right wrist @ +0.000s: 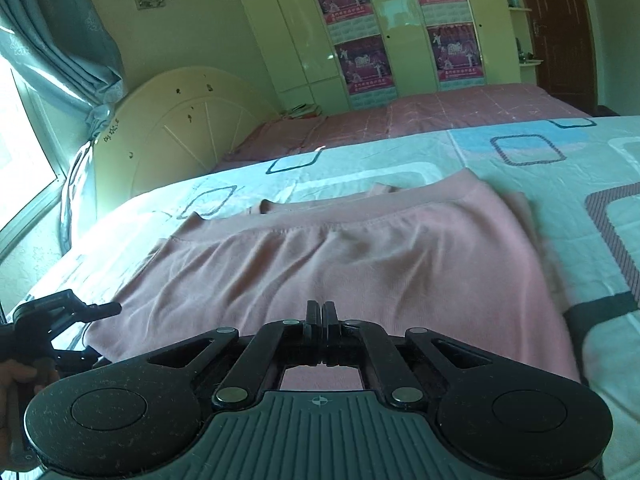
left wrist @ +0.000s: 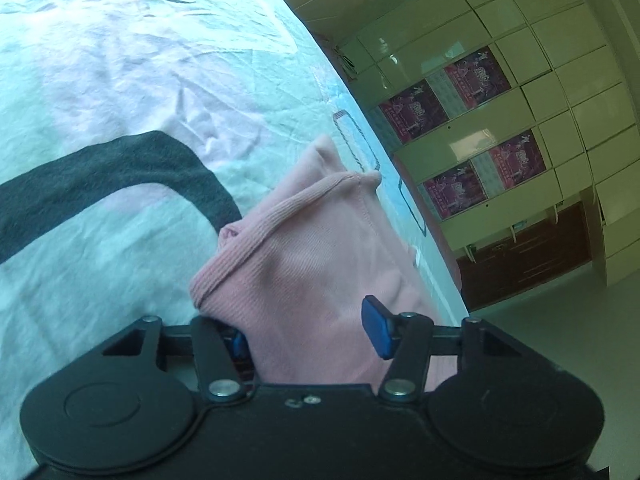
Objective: Fold small clothes
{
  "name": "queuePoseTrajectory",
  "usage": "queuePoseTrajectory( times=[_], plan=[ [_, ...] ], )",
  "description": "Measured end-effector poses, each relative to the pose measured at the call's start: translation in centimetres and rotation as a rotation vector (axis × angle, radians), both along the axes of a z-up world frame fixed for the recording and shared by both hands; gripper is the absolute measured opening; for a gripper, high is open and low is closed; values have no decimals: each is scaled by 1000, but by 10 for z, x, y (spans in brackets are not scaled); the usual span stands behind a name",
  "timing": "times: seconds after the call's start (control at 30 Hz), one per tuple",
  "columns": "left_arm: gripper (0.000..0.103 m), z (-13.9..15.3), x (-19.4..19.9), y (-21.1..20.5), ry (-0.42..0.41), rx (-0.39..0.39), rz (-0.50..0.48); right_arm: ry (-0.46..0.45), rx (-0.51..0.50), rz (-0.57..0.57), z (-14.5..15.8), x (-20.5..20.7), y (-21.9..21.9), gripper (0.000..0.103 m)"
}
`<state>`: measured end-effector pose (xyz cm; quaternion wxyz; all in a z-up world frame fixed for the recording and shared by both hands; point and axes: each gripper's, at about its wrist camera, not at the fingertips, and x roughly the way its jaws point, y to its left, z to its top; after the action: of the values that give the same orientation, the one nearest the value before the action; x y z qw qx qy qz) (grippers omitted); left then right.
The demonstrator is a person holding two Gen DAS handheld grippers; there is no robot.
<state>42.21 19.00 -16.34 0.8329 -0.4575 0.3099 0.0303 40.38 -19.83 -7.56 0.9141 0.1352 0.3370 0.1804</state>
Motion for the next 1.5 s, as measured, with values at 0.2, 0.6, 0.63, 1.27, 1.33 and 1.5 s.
queuePoseTrajectory(
  times=[0.2, 0.6, 0.63, 1.27, 1.33, 1.5],
  plan=[
    [10, -13, 20, 9, -4, -28, 1, 43, -2, 61, -15, 43, 39, 0],
    [10, -21, 8, 18, -60, -82, 9, 103, -85, 146, -53, 58, 75, 0],
    [10, -21, 7, 17, -61, -84, 18, 104, -81, 148, -53, 57, 74, 0],
    [10, 113, 44, -186, -170, 402, -349, 68, 227, -166, -15, 40, -122, 0],
    [10, 113, 50, -231, -170, 393, -429, 62, 249, -216, -11, 33, -155, 0],
    [30, 74, 62, -337, -118, 349, -672, 85, 290, -276, -10, 19, -217, 0]
  ],
)
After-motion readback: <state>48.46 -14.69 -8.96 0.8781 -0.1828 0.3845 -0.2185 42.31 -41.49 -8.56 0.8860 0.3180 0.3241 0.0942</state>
